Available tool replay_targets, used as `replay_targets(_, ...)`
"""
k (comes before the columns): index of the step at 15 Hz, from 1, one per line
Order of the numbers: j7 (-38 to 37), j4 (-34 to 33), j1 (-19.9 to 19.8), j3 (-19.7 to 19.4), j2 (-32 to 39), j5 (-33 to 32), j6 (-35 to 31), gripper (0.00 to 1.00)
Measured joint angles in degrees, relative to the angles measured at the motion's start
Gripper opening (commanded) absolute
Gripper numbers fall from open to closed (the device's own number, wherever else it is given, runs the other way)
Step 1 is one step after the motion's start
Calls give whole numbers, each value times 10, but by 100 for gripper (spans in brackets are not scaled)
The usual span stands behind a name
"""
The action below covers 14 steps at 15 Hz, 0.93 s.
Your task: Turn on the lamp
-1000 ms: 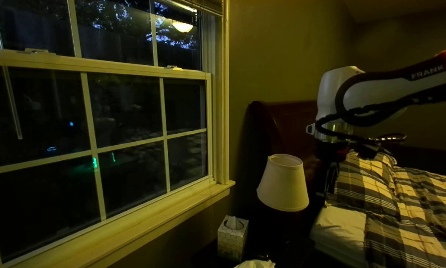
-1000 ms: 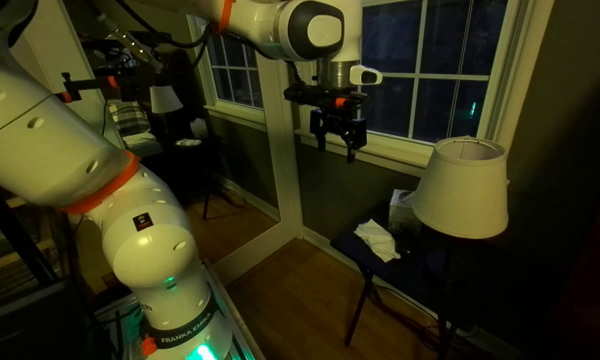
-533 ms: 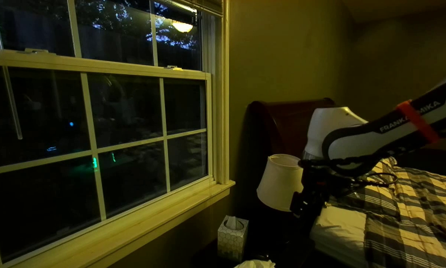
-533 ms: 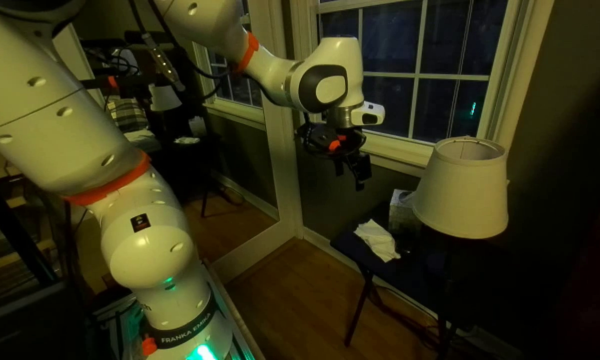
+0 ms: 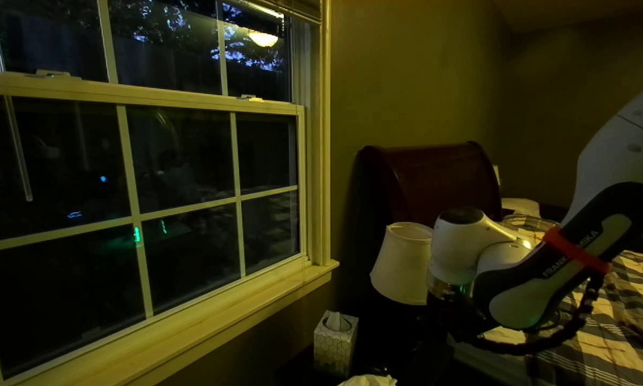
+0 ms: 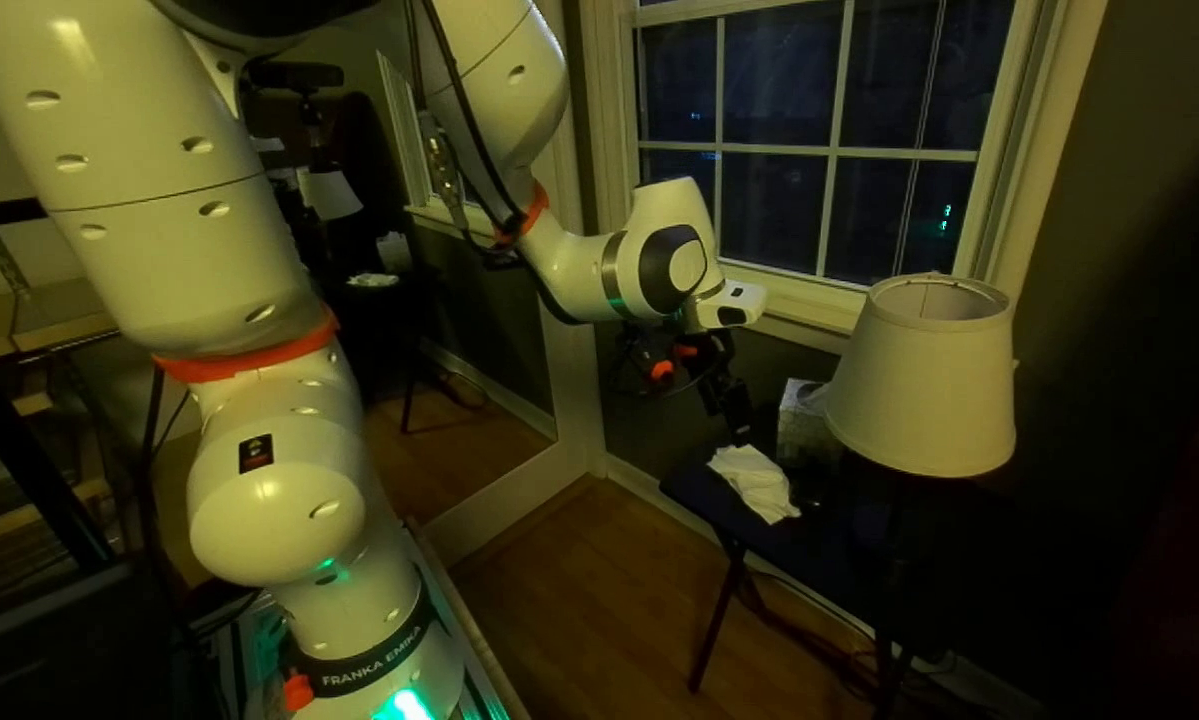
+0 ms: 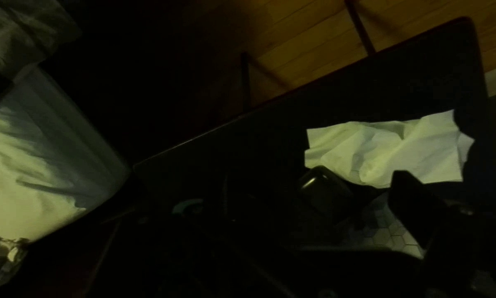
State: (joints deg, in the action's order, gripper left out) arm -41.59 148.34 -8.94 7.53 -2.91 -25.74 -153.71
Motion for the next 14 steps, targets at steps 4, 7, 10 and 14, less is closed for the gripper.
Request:
replay_targets(4,-103,-15,-4,-10,50,-120,1,100)
replay_targets(7,-90,-29,-2,-8,88,-119,1,100)
replay_targets(10,-88,-35,-2,-8,94,-119,1,100)
replay_targets(14,-94,-38,9,-22,96,-128,0,100)
